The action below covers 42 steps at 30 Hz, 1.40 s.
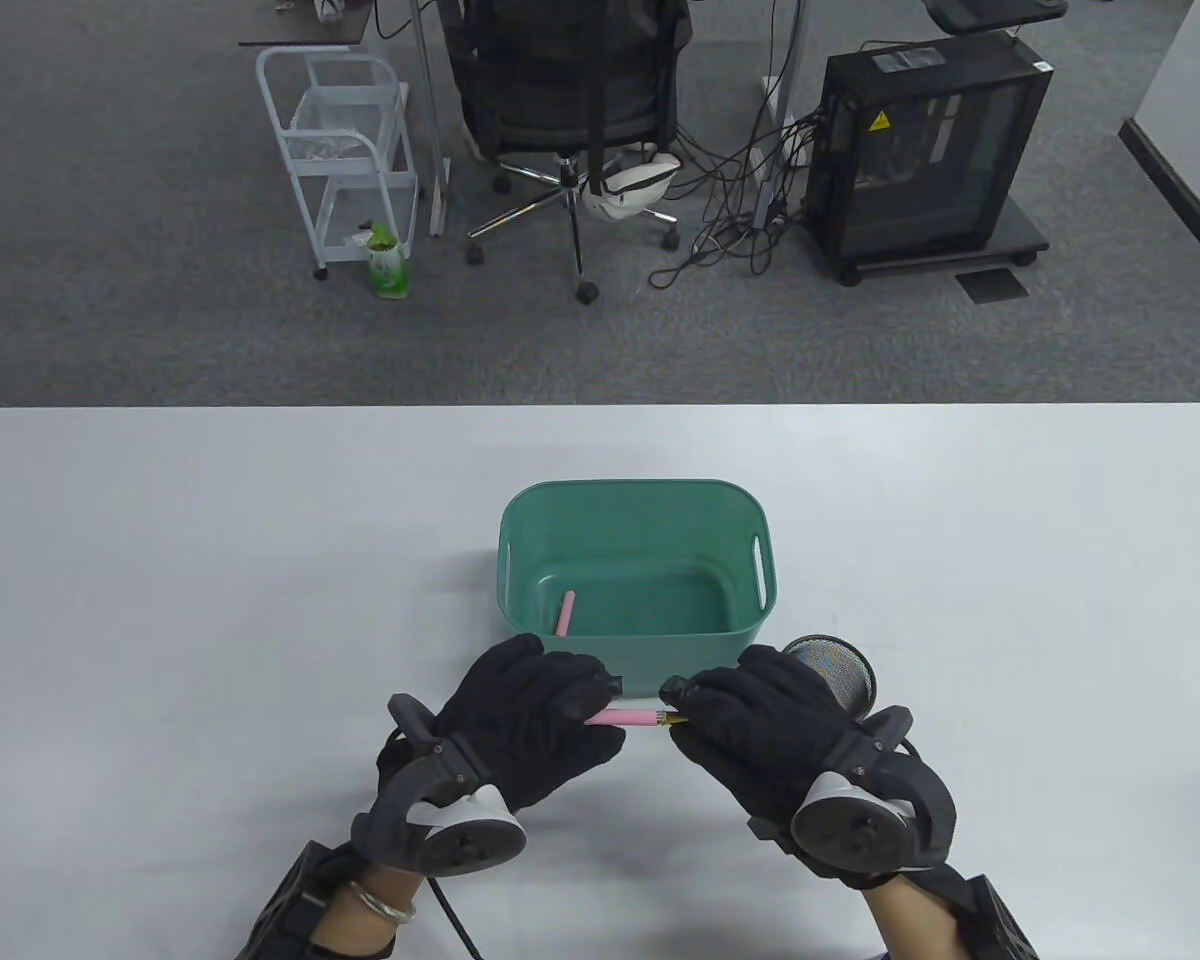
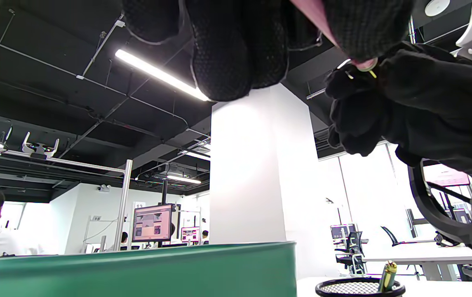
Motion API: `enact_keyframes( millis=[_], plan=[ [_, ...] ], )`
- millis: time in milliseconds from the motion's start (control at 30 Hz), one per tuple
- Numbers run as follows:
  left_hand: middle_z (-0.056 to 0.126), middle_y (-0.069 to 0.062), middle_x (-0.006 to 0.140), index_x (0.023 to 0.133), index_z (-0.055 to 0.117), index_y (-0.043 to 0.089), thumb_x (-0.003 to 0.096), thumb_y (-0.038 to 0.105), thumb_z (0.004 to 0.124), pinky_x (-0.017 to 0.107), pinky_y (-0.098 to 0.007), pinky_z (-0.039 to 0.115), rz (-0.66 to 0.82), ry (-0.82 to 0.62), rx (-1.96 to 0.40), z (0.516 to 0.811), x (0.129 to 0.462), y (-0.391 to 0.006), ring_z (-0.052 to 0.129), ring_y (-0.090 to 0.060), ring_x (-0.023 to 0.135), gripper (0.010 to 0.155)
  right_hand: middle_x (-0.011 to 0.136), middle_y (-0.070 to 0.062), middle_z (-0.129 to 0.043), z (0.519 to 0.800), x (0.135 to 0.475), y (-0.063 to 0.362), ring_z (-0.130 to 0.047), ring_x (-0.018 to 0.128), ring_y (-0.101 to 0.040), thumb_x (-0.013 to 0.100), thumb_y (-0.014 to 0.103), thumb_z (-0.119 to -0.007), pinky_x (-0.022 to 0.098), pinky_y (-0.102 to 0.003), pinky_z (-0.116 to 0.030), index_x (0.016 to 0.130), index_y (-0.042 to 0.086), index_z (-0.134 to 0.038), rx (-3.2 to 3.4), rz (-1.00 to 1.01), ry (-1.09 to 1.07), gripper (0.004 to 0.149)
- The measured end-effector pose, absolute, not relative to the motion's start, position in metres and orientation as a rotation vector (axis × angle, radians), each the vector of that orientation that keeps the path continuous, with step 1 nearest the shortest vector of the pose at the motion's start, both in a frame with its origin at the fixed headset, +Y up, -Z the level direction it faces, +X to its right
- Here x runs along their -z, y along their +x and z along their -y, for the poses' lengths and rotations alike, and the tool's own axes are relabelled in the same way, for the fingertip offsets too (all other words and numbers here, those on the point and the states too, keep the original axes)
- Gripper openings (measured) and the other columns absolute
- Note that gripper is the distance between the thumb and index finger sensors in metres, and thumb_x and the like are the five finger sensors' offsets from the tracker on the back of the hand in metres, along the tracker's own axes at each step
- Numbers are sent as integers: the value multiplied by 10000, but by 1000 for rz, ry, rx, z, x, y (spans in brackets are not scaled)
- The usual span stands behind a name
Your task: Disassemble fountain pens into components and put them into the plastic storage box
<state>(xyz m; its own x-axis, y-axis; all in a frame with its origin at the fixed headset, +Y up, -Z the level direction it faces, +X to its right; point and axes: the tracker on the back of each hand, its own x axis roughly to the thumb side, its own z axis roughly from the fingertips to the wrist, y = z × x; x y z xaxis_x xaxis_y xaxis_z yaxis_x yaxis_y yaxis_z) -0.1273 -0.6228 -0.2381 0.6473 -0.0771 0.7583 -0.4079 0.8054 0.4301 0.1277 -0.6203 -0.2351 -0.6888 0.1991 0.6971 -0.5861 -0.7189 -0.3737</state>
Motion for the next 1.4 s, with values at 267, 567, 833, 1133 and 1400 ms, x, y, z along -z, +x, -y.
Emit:
enact_keyframes(
  millis=[267, 567, 833, 1133, 1400],
  plan=[
    [920, -1, 860, 946, 735, 159, 623, 498, 713, 739, -485, 690, 862, 622, -200, 623, 238, -126, 979, -172, 712, 469, 797, 17, -886, 620, 235, 128, -911, 658, -127, 528, 462, -734, 707, -454, -663, 882, 266, -828, -2393, 827, 891, 415],
    [961, -2, 788, 906, 780, 150, 639, 508, 633, 706, -471, 725, 878, 605, -208, 624, 238, -125, 1009, -167, 636, 470, 799, 17, -885, 620, 234, 128, -911, 659, -126, 528, 462, -733, 706, -454, -664, 883, 267, -827, -2391, 826, 895, 416],
    [1008, -2, 702, 852, 838, 141, 650, 496, 562, 665, -460, 761, 890, 588, -216, 624, 240, -126, 1039, -165, 547, 493, 799, 18, -884, 621, 234, 128, -911, 658, -125, 528, 462, -733, 707, -453, -664, 883, 267, -827, -2388, 826, 901, 416],
    [1023, -14, 697, 855, 858, 147, 653, 507, 543, 663, -466, 761, 891, 586, -228, 624, 241, -127, 1045, -182, 548, 519, 797, 17, -886, 621, 234, 127, -911, 659, -126, 528, 463, -733, 708, -453, -664, 883, 267, -827, -2393, 827, 904, 417],
    [862, -49, 988, 1058, 683, 163, 619, 586, 637, 777, -520, 637, 885, 588, -215, 625, 241, -128, 914, -238, 857, 611, 798, 16, -886, 621, 234, 127, -911, 659, -126, 528, 463, -733, 707, -453, -663, 882, 267, -827, -2391, 828, 900, 416]
  ],
)
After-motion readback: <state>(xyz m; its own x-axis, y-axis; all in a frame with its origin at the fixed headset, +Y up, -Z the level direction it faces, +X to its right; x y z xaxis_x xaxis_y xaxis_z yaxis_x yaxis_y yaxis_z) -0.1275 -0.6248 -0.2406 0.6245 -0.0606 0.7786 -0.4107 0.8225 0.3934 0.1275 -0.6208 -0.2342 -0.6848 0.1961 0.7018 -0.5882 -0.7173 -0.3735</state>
